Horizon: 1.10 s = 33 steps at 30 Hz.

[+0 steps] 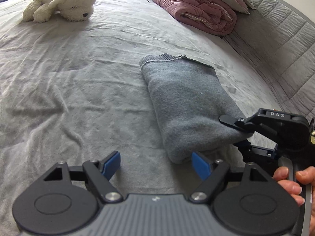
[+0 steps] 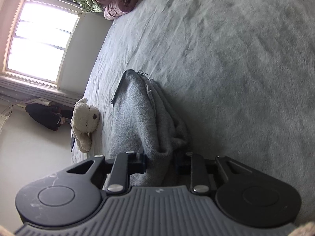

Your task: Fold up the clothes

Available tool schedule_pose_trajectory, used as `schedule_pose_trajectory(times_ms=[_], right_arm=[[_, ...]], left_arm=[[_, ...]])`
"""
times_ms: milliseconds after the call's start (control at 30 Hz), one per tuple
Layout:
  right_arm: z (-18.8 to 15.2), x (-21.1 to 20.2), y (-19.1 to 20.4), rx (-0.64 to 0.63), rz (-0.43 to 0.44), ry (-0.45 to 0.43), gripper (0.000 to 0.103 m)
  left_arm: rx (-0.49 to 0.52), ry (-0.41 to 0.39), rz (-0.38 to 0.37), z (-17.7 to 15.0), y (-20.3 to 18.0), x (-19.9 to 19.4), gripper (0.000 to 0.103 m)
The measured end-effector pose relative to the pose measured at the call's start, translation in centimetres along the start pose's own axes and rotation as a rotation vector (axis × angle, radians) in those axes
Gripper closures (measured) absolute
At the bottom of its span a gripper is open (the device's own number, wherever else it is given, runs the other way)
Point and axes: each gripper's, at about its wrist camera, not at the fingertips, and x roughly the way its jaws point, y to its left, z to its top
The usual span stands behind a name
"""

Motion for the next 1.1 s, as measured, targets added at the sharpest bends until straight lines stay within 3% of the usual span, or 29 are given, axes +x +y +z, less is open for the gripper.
schedule_pose_trajectory(times_ms=[267, 400, 533, 600, 700, 867, 1100], right_arm=[[4.9, -0.5, -0.1, 0.021, 0.016, 0.011, 0.077], [7.0, 0.6, -0.2, 0.025, 0.019, 0.036, 0.076], [7.3, 1.5, -1.4, 0.064, 0.012, 0.059, 0.065], [7.0, 1.4, -1.7, 0.074, 0.021, 0.058, 0.049], [6.7, 1.3, -2.0, 0.088, 0.033, 0.057, 0.044], [6.0, 1.1, -2.6, 0.112, 0.054, 0.056, 0.041], [5.7, 0.9, -2.9, 0.145, 0.068, 0.057, 0.041]], left_arm=[[-0.091, 0.005, -0.095, 1.6, 0.9, 1.0, 0.022], [-0.061, -0.013, -0.103, 4.0, 0.6, 1.9, 0.022], [-0.014, -0.037, -0.076, 7.5, 0.5, 3.8, 0.021], [0.006, -0.049, -0.063, 9.6, 0.4, 5.0, 0.021], [0.037, -0.063, -0.075, 12.3, 0.1, 6.8, 0.020], [0.040, 0.038, -0.223, 15.6, -0.3, 10.9, 0.020], [0.039, 0.187, -0.342, 17.0, -1.6, 15.4, 0.022]])
